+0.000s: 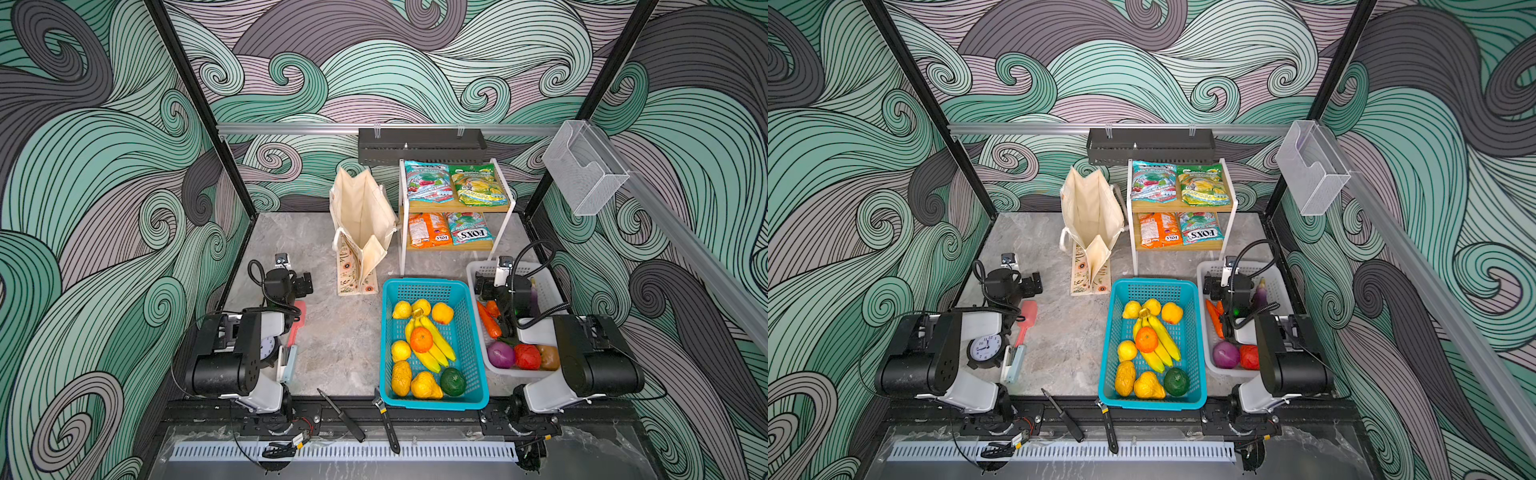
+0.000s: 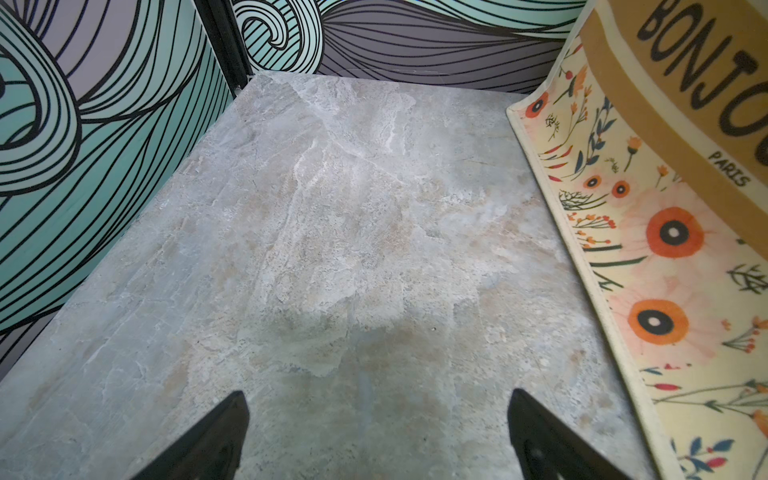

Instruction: Place the food into the grocery bag and tie it

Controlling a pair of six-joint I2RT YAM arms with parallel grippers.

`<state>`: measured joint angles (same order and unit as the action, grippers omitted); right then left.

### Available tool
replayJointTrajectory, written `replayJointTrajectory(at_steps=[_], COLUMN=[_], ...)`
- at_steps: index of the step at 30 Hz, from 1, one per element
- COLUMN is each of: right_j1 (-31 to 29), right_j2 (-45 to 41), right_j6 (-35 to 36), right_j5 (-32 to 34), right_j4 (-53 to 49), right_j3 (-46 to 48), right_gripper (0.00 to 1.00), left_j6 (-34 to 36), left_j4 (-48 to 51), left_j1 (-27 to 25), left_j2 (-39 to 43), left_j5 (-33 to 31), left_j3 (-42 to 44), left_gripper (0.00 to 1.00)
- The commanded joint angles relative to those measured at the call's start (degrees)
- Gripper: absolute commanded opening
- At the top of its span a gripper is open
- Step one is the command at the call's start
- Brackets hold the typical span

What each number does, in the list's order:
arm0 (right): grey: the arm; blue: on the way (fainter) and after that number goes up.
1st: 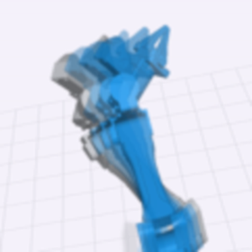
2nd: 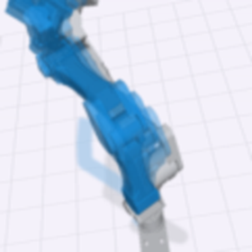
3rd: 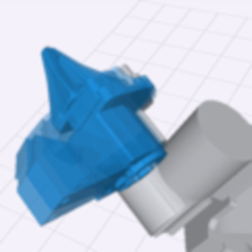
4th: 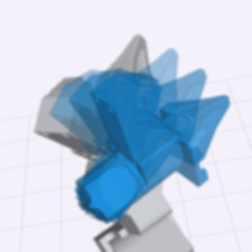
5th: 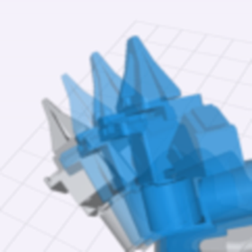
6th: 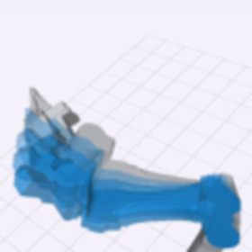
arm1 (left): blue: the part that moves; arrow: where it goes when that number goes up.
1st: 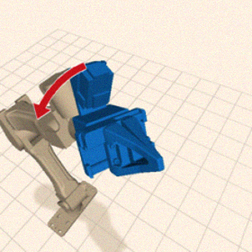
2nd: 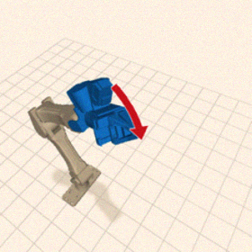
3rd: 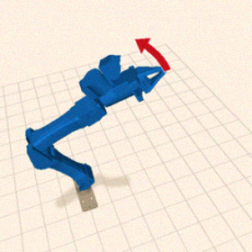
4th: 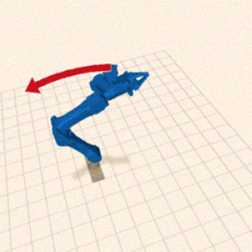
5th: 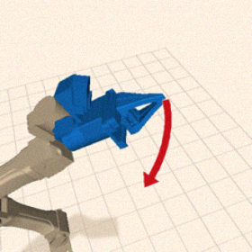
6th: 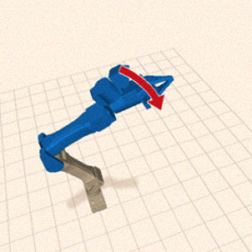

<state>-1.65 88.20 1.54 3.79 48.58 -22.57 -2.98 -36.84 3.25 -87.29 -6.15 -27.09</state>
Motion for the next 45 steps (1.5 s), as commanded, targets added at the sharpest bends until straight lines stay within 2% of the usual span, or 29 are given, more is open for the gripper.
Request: replayJointTrajectory(at_steps=[1,38,41,45], right_j1=[-0.1,0.0,-0.1,-0.2], right_j2=[0.2,0.0,-2.8,-10.9], right_j6=[0.3,0.2,0.6,0.5], right_j5=[-1.6,-1.7,-2.9,-2.5], right_j4=[-0.2,0.1,-2.5,-11.9], right_j3=[-0.8,-0.7,-0.7,-2.5], right_gripper=[0.99,0.99,0.99,0.99], left_j6=[0.1,-0.6,-1.1,-2.6], left_j4=[-0.7,-1.1,0.8,9.6], left_j1=[-0.2,-0.2,-0.2,-1.0], left_j2=[-0.1,0.3,4.6,15.2], left_j5=[0.2,-1.0,-2.5,-6.3], left_j3=[-0.2,0.2,1.1,0.0], left_gripper=[0.99,0.99,0.99,0.99])
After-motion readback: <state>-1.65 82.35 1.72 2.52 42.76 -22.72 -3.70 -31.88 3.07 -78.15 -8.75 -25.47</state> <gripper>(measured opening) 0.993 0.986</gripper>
